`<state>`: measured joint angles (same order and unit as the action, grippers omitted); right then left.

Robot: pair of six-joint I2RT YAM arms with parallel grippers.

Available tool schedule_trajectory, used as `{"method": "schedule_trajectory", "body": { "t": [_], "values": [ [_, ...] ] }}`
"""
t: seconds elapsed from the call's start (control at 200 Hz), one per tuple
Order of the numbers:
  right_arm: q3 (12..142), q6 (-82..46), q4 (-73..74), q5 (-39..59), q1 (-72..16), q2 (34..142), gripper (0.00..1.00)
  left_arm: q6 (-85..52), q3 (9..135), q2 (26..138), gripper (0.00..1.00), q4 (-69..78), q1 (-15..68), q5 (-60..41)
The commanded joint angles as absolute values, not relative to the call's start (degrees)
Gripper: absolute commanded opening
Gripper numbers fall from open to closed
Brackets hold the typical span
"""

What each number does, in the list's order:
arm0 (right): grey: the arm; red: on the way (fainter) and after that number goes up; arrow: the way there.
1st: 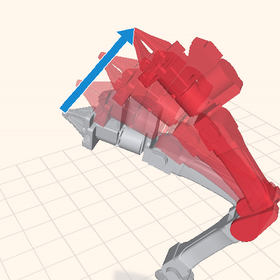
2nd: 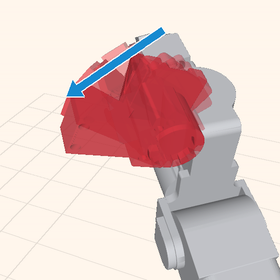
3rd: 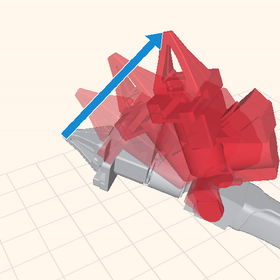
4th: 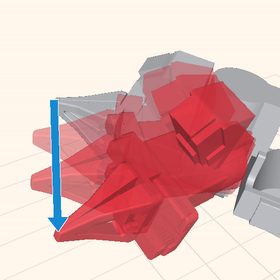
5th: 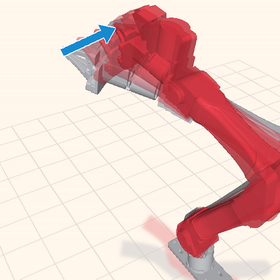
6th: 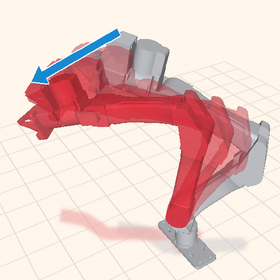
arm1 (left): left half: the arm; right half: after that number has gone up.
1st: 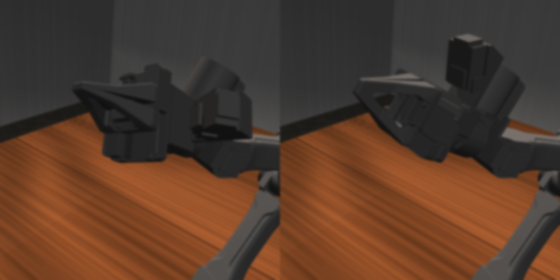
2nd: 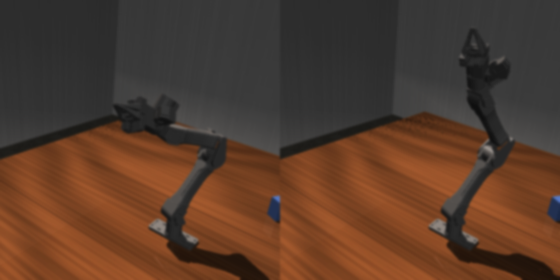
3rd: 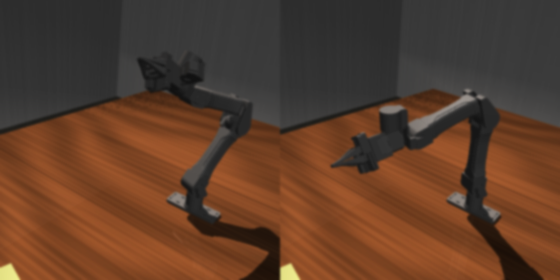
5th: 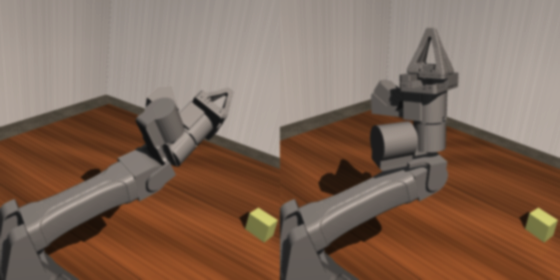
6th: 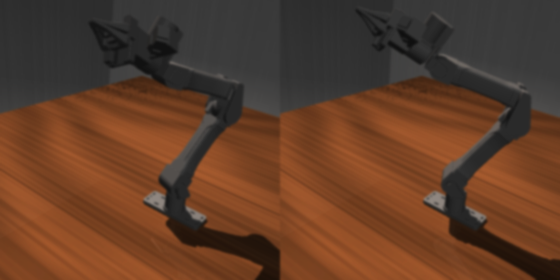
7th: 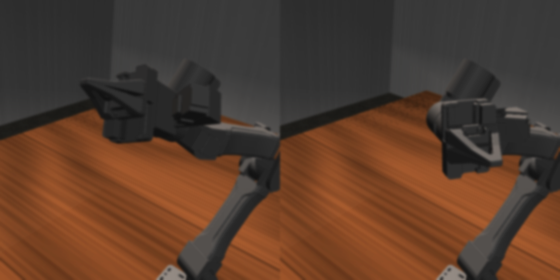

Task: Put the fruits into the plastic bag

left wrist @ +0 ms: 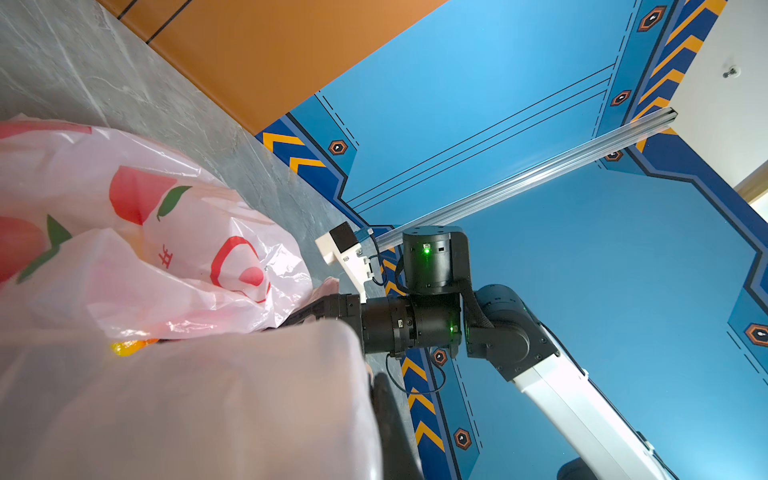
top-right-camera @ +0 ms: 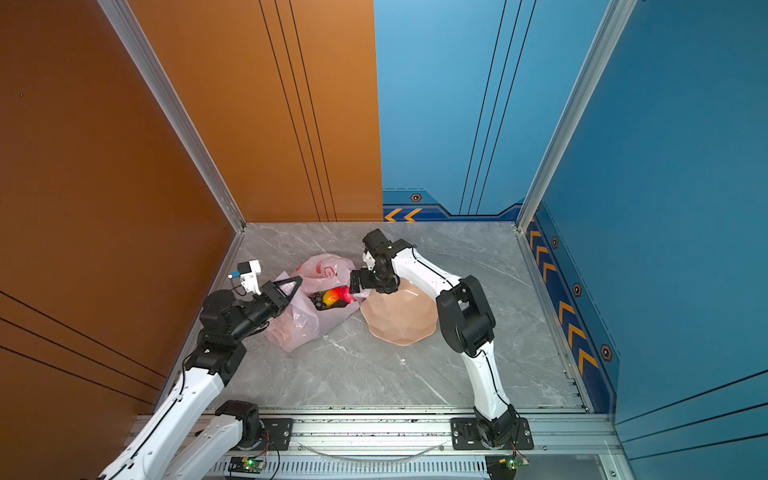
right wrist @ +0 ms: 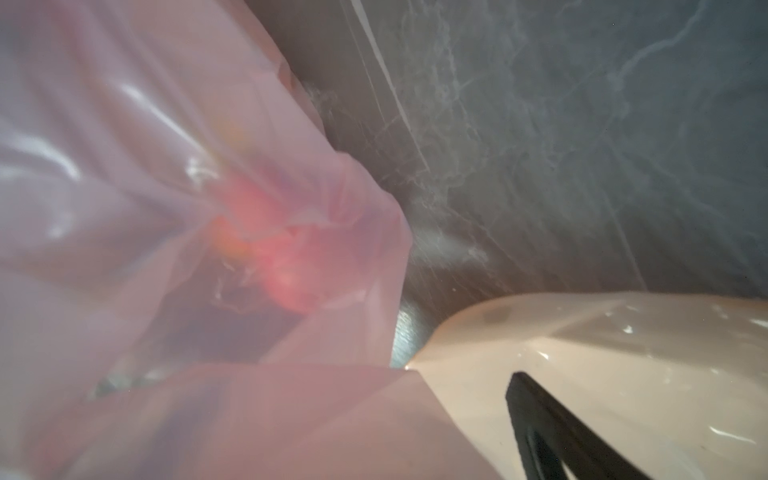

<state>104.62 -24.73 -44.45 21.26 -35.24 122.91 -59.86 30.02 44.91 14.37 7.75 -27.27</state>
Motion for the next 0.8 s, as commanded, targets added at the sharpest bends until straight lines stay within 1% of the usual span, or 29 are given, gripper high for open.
{"method": "schedule_trajectory", "body": {
  "t": [0.0,0.125,0.285,0.436,0.491,0.541,0.681,0.796],
  "values": [
    [103.54,-27.5,-40.18,23.61,-35.2,119.65,0.98,-59.35,30.37,45.25,0.0,15.2,7.12,-28.66],
    [103.27,-27.86,-39.32,23.65,-35.56,119.47,0.94,-59.33,30.2,45.02,0.0,15.13,7.12,-28.65],
    [101.62,-28.39,-38.06,23.07,-35.87,119.18,0.81,-59.41,30.14,44.94,0.0,15.2,7.03,-28.65],
    [101.33,-27.09,-38.12,17.37,-36.8,115.31,0.68,-59.33,30.32,44.95,0.0,15.08,7.03,-28.65],
    [101.39,-26.49,-38.06,15.54,-37.02,114.58,0.66,-59.4,30.27,45.0,0.0,15.09,7.0,-28.65],
    [101.42,-26.21,-37.6,14.77,-37.09,114.27,0.65,-59.35,30.37,44.93,0.0,15.12,6.95,-28.65],
    [102.38,-26.08,-36.3,14.8,-37.12,114.16,0.63,-59.33,30.41,44.67,0.0,14.7,6.86,-28.74],
    [102.57,-26.28,-36.3,15.25,-37.25,115.03,0.56,-59.24,30.51,44.66,0.0,14.57,6.77,-28.89]
  ]
}}
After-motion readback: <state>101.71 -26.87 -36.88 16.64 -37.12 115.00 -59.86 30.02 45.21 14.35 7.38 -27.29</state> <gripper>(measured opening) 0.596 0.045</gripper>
